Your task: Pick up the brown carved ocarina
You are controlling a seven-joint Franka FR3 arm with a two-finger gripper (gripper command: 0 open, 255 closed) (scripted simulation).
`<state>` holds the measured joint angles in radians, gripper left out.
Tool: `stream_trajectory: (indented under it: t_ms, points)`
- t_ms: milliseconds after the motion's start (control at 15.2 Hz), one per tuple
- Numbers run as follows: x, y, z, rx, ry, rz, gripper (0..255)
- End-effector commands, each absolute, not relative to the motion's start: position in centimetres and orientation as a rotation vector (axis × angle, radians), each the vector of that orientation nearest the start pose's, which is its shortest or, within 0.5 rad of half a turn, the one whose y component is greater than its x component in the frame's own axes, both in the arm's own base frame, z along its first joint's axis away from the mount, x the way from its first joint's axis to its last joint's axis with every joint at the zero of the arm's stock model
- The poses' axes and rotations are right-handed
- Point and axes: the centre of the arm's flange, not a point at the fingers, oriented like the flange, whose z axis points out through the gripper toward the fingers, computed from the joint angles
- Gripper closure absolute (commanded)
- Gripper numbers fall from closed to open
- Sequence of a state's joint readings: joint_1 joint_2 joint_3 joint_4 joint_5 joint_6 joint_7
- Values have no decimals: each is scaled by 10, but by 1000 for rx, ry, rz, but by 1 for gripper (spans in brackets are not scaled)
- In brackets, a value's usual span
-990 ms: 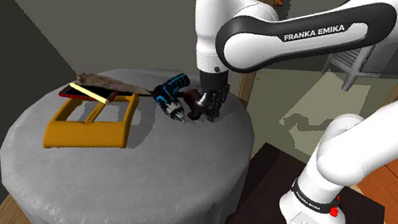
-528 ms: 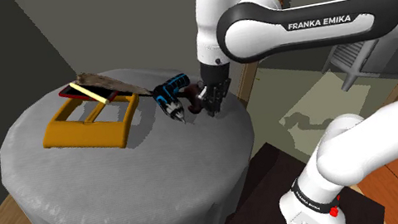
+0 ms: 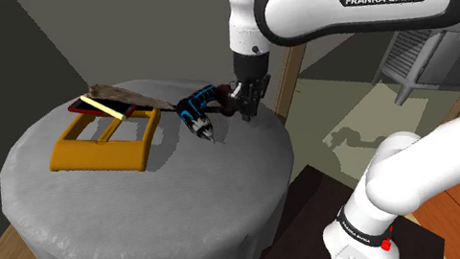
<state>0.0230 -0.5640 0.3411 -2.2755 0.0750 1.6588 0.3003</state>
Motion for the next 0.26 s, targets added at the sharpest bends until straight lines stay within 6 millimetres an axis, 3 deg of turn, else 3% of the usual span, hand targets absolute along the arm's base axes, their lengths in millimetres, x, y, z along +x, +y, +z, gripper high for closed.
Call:
stream_trajectory:
  t_ms: [0,198]
  points:
    - [349,161,557,-3265,4,70,255]
    - [349,161,563,-3265,4,70,255]
